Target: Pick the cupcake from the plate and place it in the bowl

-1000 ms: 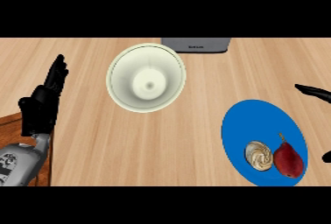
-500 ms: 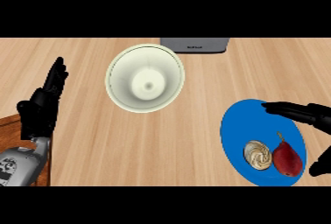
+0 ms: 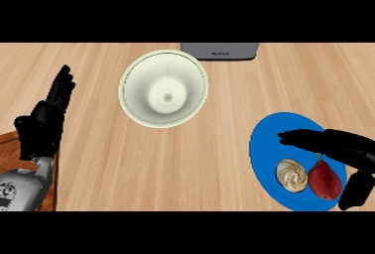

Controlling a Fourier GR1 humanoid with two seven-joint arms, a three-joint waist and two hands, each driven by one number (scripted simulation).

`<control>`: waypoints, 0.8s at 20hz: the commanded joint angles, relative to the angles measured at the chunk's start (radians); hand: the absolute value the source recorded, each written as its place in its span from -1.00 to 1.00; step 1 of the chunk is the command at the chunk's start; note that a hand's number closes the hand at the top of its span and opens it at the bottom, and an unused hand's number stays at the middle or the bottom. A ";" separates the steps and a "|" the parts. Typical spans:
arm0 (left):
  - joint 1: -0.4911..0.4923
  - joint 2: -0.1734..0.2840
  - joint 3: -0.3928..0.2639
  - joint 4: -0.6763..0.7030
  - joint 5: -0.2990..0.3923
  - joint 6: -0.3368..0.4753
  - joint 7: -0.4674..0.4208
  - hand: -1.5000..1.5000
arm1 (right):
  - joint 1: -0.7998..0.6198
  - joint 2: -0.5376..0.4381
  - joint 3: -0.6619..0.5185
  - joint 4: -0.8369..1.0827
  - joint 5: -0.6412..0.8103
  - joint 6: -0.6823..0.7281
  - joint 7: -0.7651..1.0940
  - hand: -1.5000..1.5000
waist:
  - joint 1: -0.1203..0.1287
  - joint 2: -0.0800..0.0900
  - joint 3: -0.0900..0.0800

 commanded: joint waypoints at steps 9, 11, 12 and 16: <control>-0.010 -0.084 0.079 0.059 -0.071 -0.090 -0.021 0.00 | 0.003 0.181 -0.036 0.141 0.214 0.000 -0.051 -1.00 | -0.001 0.002 0.000; -0.014 -0.093 0.065 -0.046 -0.097 -0.066 0.096 0.00 | -0.009 0.228 -0.026 0.177 0.248 -0.025 -0.062 -1.00 | 0.002 0.001 0.000; -0.050 -0.129 0.062 0.035 -0.116 -0.058 0.040 0.00 | 0.004 0.227 -0.016 0.193 0.287 -0.059 -0.092 -1.00 | -0.002 0.002 0.000; -0.013 -0.115 0.112 0.020 -0.107 -0.100 0.016 0.00 | 0.002 0.251 -0.043 0.305 0.331 -0.105 -0.167 -1.00 | 0.001 0.002 0.001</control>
